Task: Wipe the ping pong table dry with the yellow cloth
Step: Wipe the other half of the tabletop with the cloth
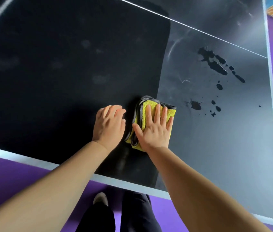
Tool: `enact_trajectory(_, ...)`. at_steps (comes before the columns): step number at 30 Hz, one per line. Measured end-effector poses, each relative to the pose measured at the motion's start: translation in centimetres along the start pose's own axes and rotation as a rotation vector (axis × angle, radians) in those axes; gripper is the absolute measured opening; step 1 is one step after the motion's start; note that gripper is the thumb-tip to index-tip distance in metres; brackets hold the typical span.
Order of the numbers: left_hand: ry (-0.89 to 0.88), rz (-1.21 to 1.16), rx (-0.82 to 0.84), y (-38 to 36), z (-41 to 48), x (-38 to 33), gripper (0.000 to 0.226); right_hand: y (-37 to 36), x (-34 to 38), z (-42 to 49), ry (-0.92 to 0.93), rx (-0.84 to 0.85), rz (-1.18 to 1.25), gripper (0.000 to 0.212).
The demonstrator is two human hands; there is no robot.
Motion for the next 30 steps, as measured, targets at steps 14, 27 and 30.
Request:
enact_trajectory(14, 0.154, -0.142, -0.134, -2.5, 18.7, -4.6, 0.039, 11.0, -4.2, 22.8, 0.032, -0.059, 0.007, 0.082)
enact_trajectory(27, 0.291, 0.091, 0.002, -5.9, 25.7, -5.2, 0.038, 19.1, -5.5, 39.6, 0.088, -0.085, 0.002, 0.072)
enact_trajectory(30, 0.290, 0.104, -0.010, -5.8, 26.0, -5.3, 0.043, 20.8, -6.2, 42.3, 0.130, -0.099, 0.007, 0.067)
Point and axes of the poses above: each hand's wrist, its own z-axis towards the middle knuckle, its own y-axis out of the back of the hand, x = y × z, the point moved 8 cm from there along z, towards the middle knuckle, and after that the axes turned 12 degrees about x, right-handed, at the moved point
